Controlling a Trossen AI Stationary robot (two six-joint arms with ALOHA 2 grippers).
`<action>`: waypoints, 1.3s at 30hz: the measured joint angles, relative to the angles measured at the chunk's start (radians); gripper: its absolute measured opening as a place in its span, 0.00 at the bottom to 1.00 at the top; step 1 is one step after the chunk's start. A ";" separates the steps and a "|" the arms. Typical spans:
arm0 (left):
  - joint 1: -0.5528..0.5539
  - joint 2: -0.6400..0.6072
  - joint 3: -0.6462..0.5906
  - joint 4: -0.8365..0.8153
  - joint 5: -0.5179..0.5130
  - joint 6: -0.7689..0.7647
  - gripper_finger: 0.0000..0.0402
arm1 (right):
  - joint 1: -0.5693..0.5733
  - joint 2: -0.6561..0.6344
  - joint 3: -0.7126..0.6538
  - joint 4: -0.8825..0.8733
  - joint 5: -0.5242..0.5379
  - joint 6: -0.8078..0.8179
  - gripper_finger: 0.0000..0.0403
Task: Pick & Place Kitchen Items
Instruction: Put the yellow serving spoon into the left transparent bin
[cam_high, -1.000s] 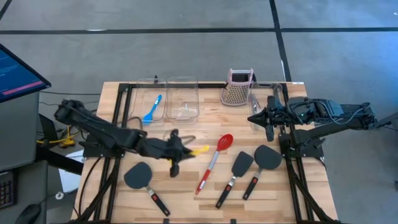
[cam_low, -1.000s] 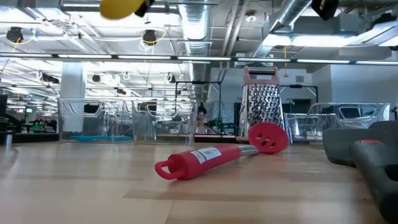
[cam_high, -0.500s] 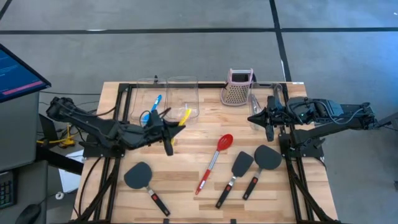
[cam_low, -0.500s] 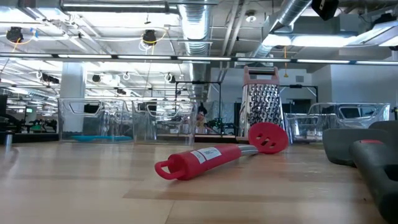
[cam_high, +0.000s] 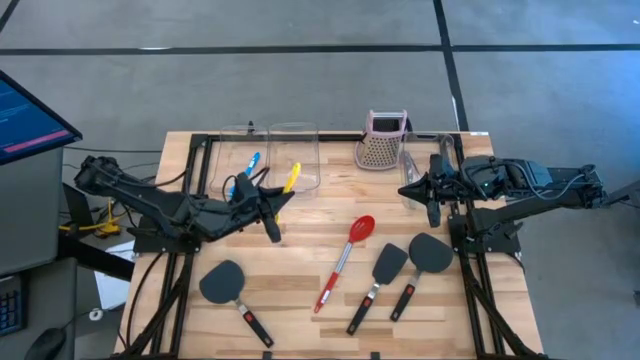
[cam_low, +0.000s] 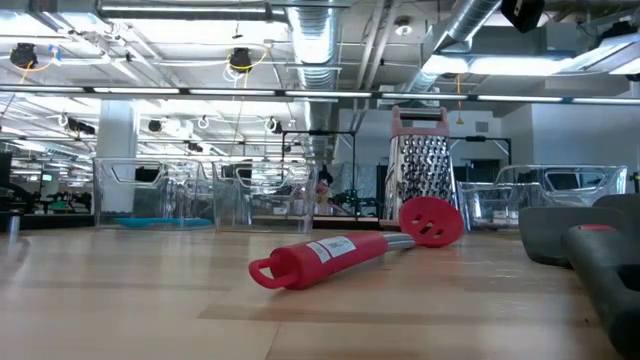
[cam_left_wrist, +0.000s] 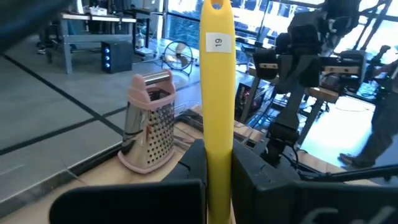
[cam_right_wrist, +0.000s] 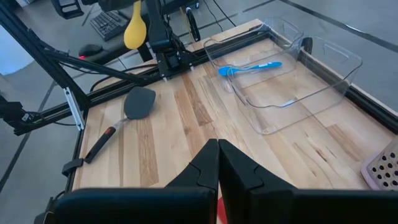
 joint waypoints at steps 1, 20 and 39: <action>0.000 0.000 0.000 0.000 -0.007 0.000 0.02 | 0.000 0.000 0.000 0.000 0.000 -0.002 0.00; 0.367 -0.224 0.001 -0.147 0.314 0.224 0.02 | -0.099 0.069 -0.001 0.009 0.038 -0.028 0.00; 0.861 -0.196 0.001 -0.446 0.473 0.101 0.02 | -0.213 0.076 0.000 0.045 0.036 -0.031 0.00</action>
